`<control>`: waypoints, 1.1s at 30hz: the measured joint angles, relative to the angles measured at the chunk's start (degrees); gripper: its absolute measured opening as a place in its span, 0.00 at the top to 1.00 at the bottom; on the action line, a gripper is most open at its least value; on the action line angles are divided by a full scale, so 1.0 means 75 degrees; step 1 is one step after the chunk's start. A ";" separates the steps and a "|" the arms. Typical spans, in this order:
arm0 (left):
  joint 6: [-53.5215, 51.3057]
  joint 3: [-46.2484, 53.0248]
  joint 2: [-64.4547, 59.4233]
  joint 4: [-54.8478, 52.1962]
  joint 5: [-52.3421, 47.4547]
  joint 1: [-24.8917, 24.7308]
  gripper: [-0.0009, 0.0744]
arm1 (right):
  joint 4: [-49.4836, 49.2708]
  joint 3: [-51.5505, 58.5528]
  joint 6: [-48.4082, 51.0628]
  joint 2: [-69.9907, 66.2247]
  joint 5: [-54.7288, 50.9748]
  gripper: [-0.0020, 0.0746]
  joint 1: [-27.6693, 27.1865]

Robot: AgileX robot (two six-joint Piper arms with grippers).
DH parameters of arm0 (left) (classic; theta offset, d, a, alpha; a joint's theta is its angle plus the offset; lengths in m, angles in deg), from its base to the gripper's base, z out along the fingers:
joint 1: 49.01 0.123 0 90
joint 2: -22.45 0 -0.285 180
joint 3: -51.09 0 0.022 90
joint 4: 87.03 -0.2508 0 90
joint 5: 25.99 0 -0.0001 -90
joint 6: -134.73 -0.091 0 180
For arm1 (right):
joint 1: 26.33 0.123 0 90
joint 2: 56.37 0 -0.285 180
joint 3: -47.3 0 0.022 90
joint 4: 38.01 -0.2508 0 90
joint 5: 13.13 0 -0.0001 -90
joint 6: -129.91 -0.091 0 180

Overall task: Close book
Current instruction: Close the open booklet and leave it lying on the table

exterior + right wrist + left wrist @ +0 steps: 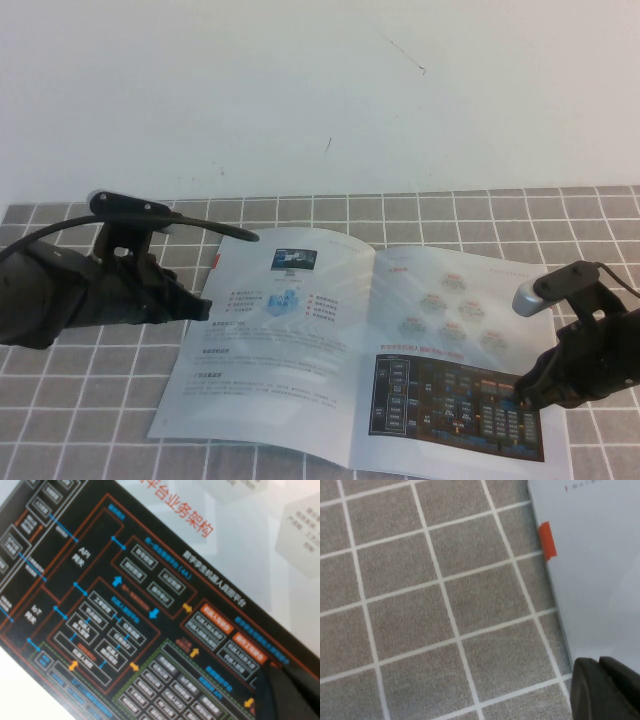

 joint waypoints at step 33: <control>0.4005 -0.0079 -0.0688 -0.2055 -0.1605 0.0063 0.99 | 0.0000 0.0000 0.0021 0.0000 0.0000 0.98 0.0000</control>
